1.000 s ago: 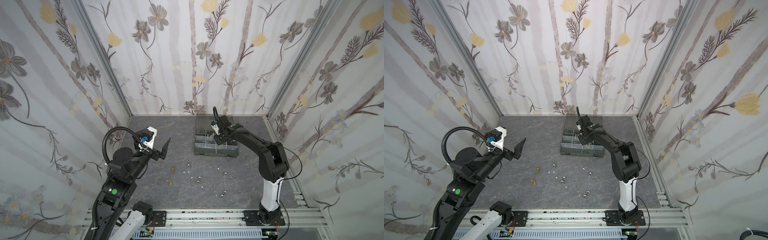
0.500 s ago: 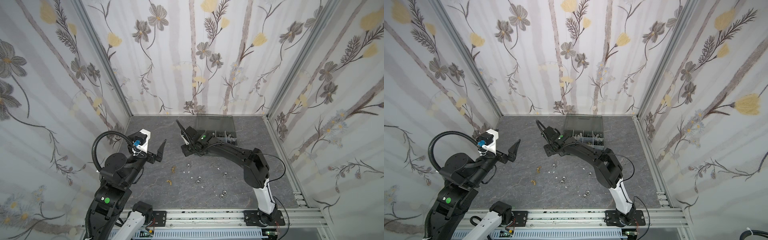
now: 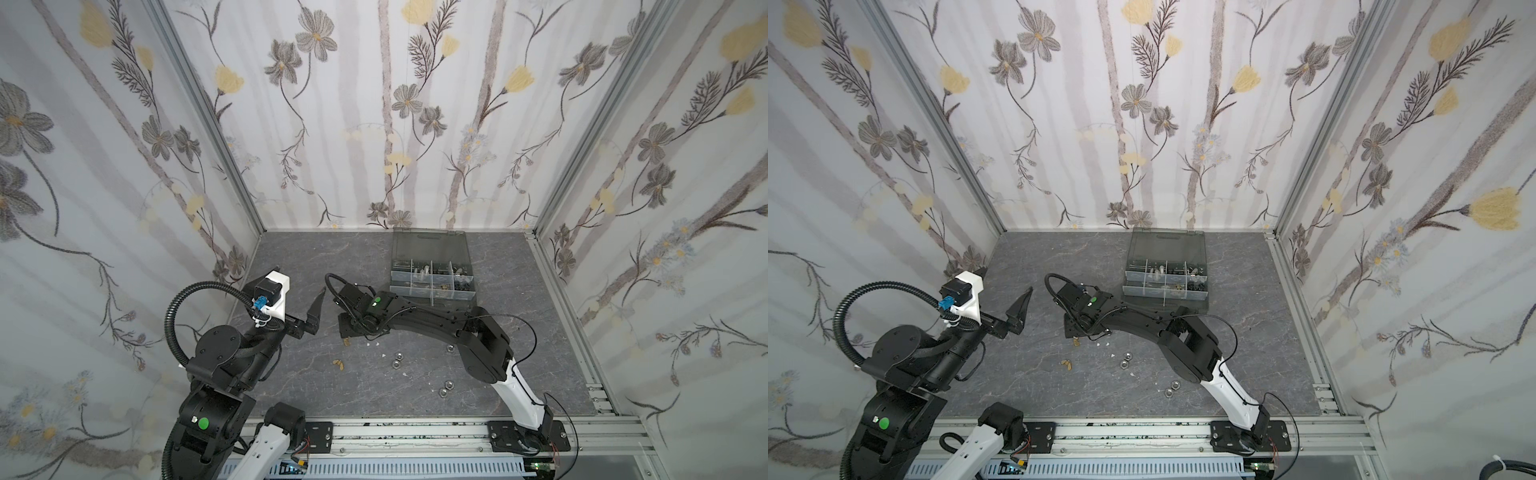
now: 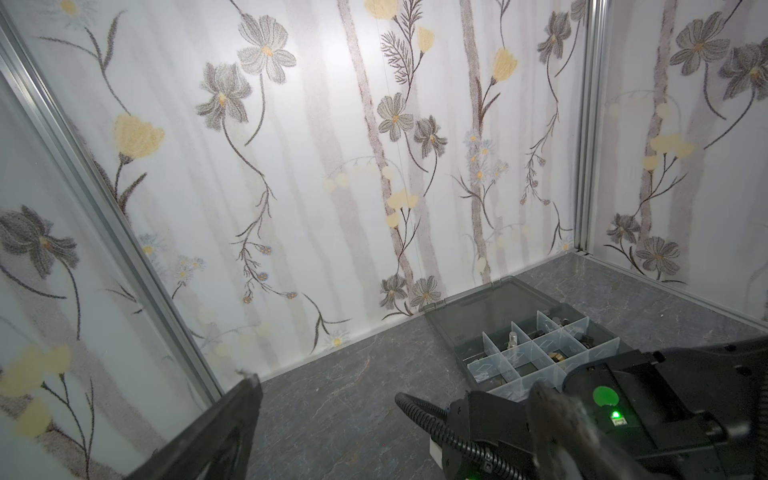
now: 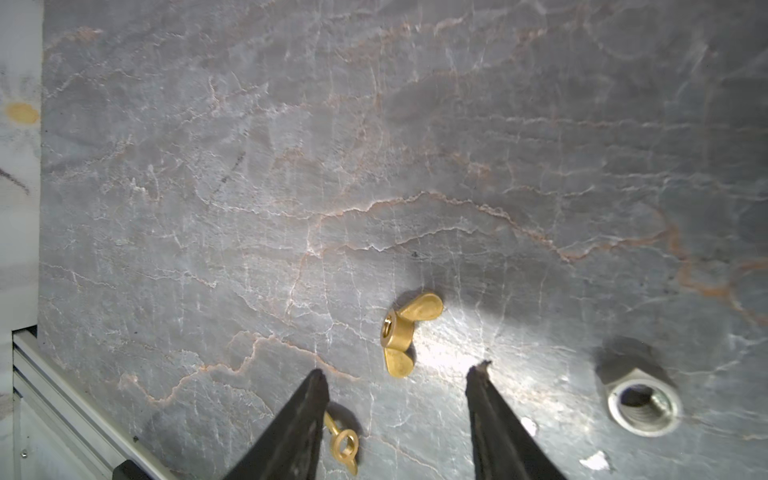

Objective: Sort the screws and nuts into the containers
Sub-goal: 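Move the right gripper back to a brass wing nut on the table, then close the right gripper on the brass wing nut and lift it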

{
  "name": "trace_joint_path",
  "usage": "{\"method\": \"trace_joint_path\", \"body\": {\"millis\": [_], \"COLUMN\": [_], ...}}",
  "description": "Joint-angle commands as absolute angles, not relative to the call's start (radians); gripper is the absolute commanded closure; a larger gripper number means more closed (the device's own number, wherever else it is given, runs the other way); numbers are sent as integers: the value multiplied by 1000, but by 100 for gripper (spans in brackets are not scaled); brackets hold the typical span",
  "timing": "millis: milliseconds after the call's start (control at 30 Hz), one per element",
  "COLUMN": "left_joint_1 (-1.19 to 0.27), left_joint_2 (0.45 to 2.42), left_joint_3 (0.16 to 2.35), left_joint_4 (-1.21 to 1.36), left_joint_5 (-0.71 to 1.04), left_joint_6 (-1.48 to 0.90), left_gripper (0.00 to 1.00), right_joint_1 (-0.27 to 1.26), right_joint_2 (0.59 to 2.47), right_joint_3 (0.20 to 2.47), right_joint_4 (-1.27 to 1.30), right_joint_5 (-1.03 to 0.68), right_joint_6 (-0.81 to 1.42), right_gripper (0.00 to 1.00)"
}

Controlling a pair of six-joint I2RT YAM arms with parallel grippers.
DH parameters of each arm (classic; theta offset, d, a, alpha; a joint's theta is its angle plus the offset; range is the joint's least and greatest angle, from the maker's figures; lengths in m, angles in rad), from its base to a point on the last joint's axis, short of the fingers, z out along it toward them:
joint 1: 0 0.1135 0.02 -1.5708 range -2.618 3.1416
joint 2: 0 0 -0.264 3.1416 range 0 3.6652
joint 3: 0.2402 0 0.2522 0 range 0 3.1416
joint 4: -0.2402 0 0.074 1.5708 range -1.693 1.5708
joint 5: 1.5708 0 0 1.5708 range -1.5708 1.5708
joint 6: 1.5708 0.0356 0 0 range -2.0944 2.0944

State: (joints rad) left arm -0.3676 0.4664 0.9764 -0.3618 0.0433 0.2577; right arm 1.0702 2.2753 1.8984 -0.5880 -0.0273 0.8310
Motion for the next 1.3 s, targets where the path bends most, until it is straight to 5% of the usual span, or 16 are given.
{"method": "trace_joint_path", "body": {"millis": [0, 433, 700, 1267], "left_joint_1": [-369, -424, -448, -454], "left_joint_2": [446, 387, 382, 379], "left_joint_3": [961, 923, 921, 927], "left_joint_4": [-335, -336, -339, -348], "left_joint_5": [34, -2, -14, -30], "left_joint_6": [259, 302, 313, 331], "left_gripper": [0, 0, 0, 0], "right_joint_1": [1078, 1090, 1090, 1098], "right_joint_2": [2307, 2408, 2447, 2408], "right_joint_3": [1927, 2004, 2028, 2006], "right_joint_4": [-597, -672, -690, -844], "right_joint_5": [-35, 31, 41, 165], "right_joint_6": [897, 917, 885, 673], "right_gripper": [47, 53, 71, 89]}}
